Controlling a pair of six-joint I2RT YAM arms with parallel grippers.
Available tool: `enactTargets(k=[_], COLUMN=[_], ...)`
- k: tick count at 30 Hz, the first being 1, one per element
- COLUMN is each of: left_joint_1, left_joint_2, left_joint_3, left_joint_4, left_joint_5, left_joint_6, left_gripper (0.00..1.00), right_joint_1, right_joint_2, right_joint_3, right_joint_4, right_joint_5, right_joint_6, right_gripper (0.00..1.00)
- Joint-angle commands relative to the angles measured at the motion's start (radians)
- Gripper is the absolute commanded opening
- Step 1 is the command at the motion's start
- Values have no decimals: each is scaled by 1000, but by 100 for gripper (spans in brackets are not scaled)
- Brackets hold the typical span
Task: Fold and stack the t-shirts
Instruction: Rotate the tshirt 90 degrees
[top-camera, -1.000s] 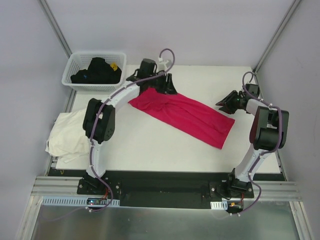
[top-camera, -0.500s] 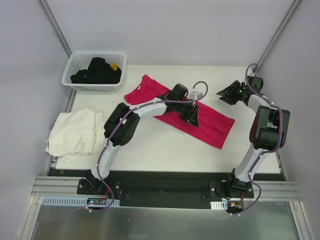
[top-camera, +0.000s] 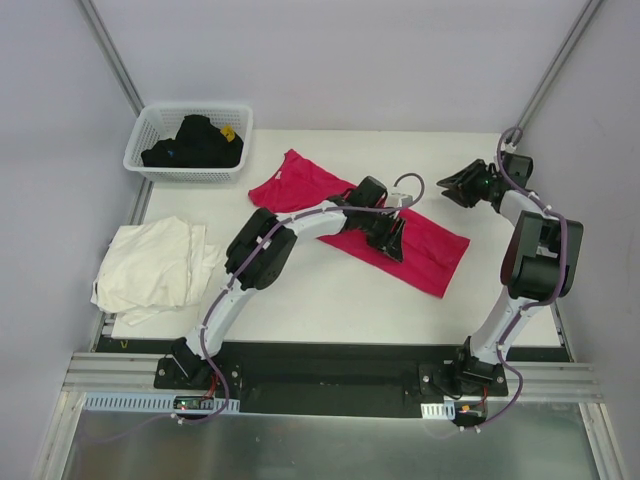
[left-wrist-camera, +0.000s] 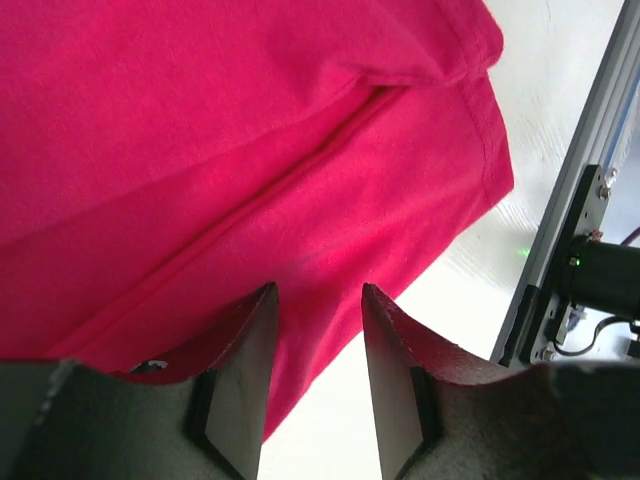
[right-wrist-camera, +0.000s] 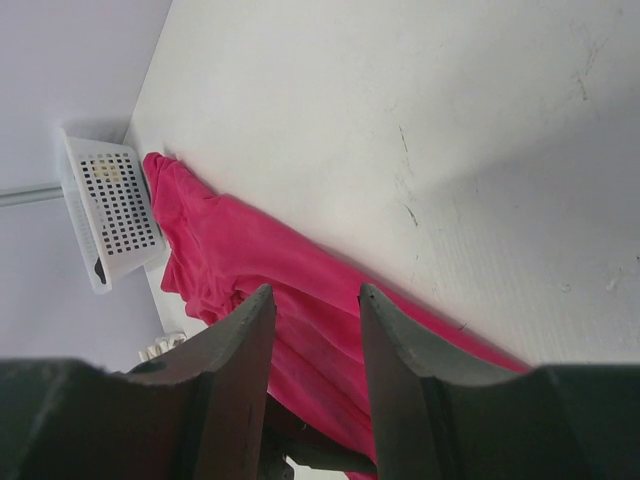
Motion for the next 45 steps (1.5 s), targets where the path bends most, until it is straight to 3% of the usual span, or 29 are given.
enactTargets(k=[1, 6, 12, 14, 24, 29, 37, 45], left_joint_1=[2, 4, 2, 6, 53, 110, 194, 196], left_joint_2=[24, 4, -134, -217, -433, -593, -777, -920], left_joint_3=[74, 3, -334, -476, -739, -900, -1006, -1075], left_joint_4=[-51, -77, 53, 70, 100, 101, 92, 52], left_joint_5=[-29, -60, -72, -125, -264, -409, -521, -560], left_joint_6=[27, 9, -91, -97, -134, -178, -227, -283], left_gripper=[39, 38, 36, 35, 31, 29, 30, 31], right_joint_1=[-21, -38, -70, -91, -116, -118, -32, 169], right_joint_2=[-68, -114, -209, -249, -343, -345, -173, 184], right_joint_3=[-10, -27, -52, -64, -105, -118, -93, 219], right_joint_4=[35, 50, 75, 85, 101, 111, 153, 128], right_joint_5=[-33, -42, -50, -48, -74, -91, -90, -117], right_joint_6=[11, 33, 61, 74, 79, 82, 88, 119], right_gripper=[42, 42, 42, 43, 43, 44, 45, 45])
